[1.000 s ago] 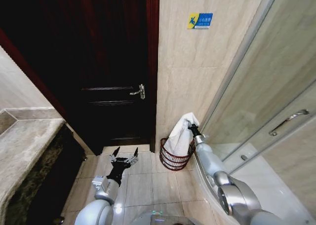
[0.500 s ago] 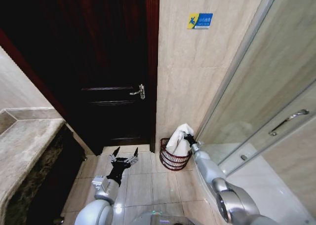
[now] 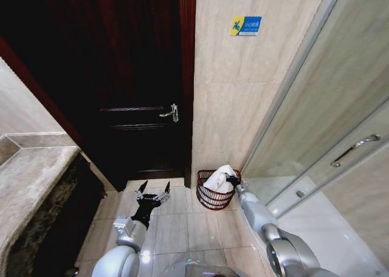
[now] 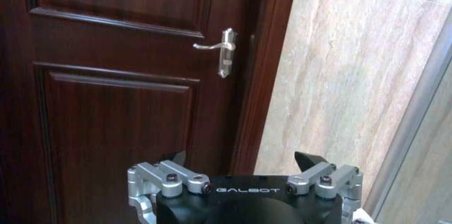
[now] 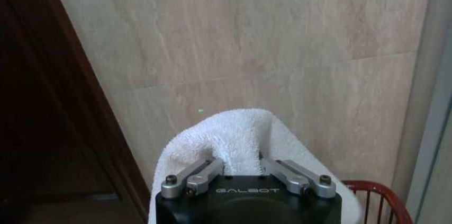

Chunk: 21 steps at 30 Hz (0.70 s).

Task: Discard the used towel into the hamper.

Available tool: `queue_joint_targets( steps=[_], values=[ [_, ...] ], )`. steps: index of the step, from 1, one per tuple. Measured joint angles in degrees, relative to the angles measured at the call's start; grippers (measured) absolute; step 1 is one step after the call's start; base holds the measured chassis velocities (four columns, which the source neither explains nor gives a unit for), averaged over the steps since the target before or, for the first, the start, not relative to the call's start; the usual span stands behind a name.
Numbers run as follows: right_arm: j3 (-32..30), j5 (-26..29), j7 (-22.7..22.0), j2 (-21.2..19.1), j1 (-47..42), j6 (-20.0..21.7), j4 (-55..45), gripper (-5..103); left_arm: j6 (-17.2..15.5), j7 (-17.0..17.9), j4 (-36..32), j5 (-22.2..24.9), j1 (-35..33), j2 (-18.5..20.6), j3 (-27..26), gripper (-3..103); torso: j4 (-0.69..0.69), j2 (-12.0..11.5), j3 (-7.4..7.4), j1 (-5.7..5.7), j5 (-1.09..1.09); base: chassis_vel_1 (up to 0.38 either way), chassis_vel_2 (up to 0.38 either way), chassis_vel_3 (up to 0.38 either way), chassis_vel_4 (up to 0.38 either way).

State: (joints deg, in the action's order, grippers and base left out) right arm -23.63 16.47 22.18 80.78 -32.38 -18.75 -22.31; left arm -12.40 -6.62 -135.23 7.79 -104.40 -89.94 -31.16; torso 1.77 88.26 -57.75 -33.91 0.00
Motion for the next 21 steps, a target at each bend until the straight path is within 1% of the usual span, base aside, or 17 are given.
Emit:
queue_joint_targets(
  steps=[21],
  values=[
    [-0.6,-0.2,1.7,-1.3,-2.3,-0.4,-0.9,8,0.0,0.0,0.0,0.0,0.0,0.0,0.0,100,-0.01,0.0,0.00,0.00,0.00,-0.003,0.002,0.002,-0.002]
  ],
)
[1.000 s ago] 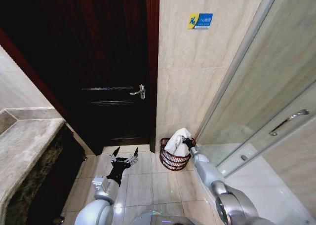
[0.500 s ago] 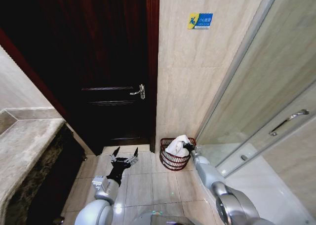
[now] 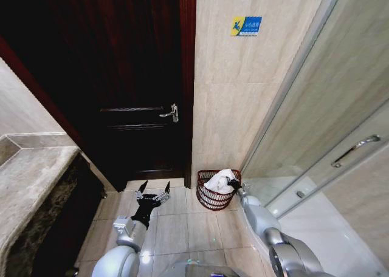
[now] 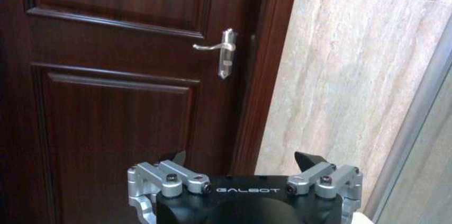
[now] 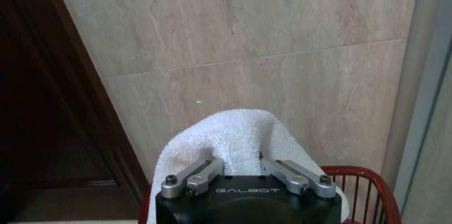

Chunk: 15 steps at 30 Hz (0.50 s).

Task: Discard the used towel into the hamper.

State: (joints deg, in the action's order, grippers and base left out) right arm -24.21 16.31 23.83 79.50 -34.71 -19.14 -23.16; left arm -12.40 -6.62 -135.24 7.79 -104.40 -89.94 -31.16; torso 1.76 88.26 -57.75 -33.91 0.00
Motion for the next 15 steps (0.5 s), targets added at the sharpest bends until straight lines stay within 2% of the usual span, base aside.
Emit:
queue_joint_targets(
  steps=[15],
  values=[
    [-0.5,0.2,0.4,0.1,-1.2,-1.0,-0.4,8,0.0,0.0,0.0,0.0,0.0,0.0,0.0,100,0.00,0.0,0.00,-0.01,0.00,-0.048,0.054,0.052,-0.048]
  ],
)
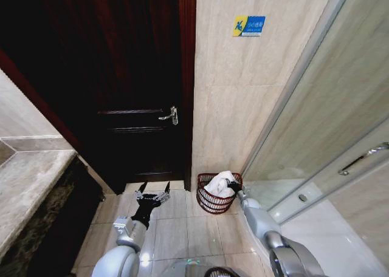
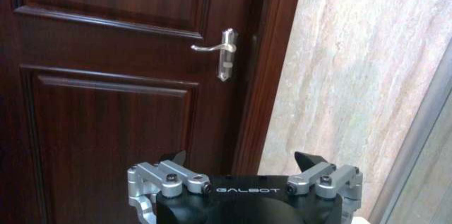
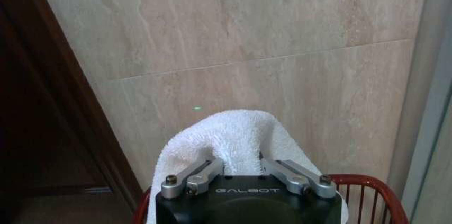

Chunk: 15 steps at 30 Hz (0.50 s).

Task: Discard the used towel into the hamper.

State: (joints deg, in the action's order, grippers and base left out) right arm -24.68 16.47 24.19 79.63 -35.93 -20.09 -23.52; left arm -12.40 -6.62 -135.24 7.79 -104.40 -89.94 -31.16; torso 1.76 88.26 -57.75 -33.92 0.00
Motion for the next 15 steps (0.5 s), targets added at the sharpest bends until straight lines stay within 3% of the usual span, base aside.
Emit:
queue_joint_targets(
  steps=[15],
  values=[
    [-0.1,-0.8,0.0,-0.1,-0.9,0.9,0.5,8,0.0,0.0,0.0,0.0,0.0,0.0,0.0,100,0.01,0.0,0.00,0.01,-0.01,-0.057,0.058,0.061,-0.056]
  ],
)
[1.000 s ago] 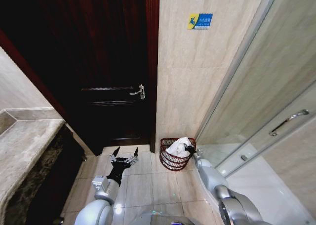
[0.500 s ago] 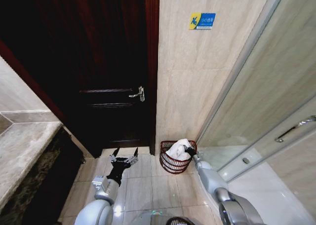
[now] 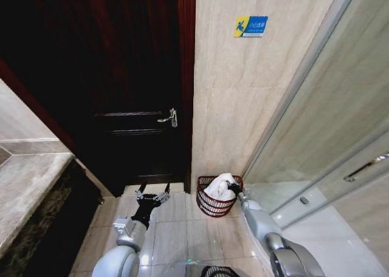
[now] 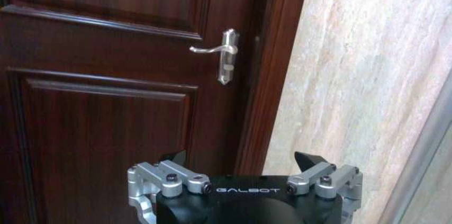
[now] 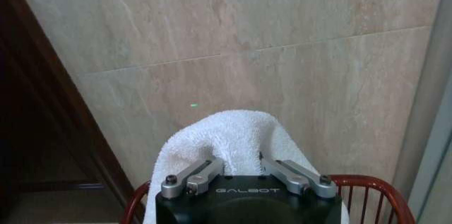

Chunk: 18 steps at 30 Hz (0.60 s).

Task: Discard the used towel into the hamper.

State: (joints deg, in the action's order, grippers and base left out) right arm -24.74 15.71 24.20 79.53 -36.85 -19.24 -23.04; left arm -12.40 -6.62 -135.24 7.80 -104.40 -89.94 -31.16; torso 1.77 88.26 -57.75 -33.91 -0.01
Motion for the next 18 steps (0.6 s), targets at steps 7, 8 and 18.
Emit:
queue_joint_targets(
  steps=[7,8,18],
  values=[
    [-0.5,-1.9,-0.3,-0.1,-0.3,0.7,0.5,8,0.0,0.0,0.0,0.0,0.0,0.0,0.0,100,0.00,0.0,0.00,0.00,0.01,-0.102,0.098,0.101,-0.096],
    [-1.0,-2.9,-0.3,-0.2,-0.5,0.9,0.5,8,0.0,0.0,0.0,0.0,0.0,0.0,0.0,100,0.00,0.0,0.00,0.00,0.02,-0.104,0.109,0.117,-0.102],
    [-3.2,-6.8,0.1,-0.3,-2.0,2.8,1.4,8,0.0,0.0,0.0,0.0,0.0,0.0,0.0,100,-0.01,0.0,0.00,0.00,0.01,-0.145,0.138,0.140,-0.139]
  ],
)
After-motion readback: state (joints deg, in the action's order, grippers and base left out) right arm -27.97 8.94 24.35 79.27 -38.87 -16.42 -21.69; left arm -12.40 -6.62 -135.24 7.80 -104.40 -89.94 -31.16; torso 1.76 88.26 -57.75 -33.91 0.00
